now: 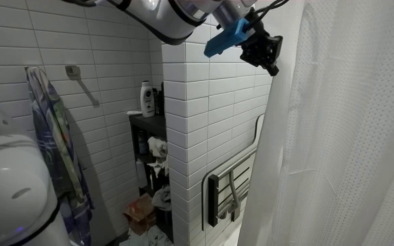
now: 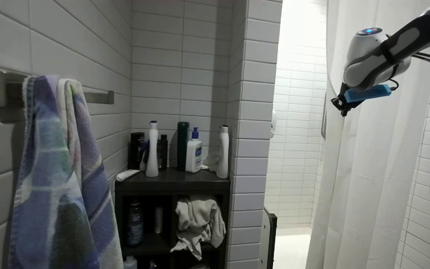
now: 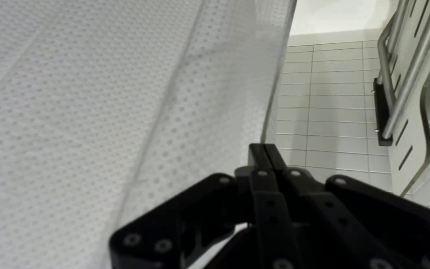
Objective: Move the shower curtain to the right
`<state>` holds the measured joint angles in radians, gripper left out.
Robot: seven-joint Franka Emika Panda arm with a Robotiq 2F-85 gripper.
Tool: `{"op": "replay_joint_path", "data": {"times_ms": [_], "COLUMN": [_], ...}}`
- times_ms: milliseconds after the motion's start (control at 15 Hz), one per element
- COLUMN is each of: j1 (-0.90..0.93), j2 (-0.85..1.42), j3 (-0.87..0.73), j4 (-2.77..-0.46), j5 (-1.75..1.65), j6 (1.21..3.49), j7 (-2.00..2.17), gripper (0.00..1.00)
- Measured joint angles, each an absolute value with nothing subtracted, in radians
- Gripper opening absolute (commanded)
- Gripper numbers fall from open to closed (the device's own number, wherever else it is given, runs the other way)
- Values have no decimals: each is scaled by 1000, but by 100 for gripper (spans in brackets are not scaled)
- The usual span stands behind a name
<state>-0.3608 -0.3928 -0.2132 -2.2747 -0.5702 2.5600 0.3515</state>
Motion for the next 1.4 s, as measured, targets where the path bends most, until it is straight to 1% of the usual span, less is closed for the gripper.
{"op": "replay_joint_path", "data": {"times_ms": [467, 933, 1133, 1400], "j1": [-394, -355, -347, -386], "j2": [-287, -184, -139, -79], "j3": [-416, -549, -581, -577], "j4": [-2205, -2175, -2141, -2115], "j5": [-311, 56, 162, 178], "j6": [2696, 2794, 2805, 2882], "j7": [54, -182, -171, 1], "gripper": [0, 0, 0, 0]}}
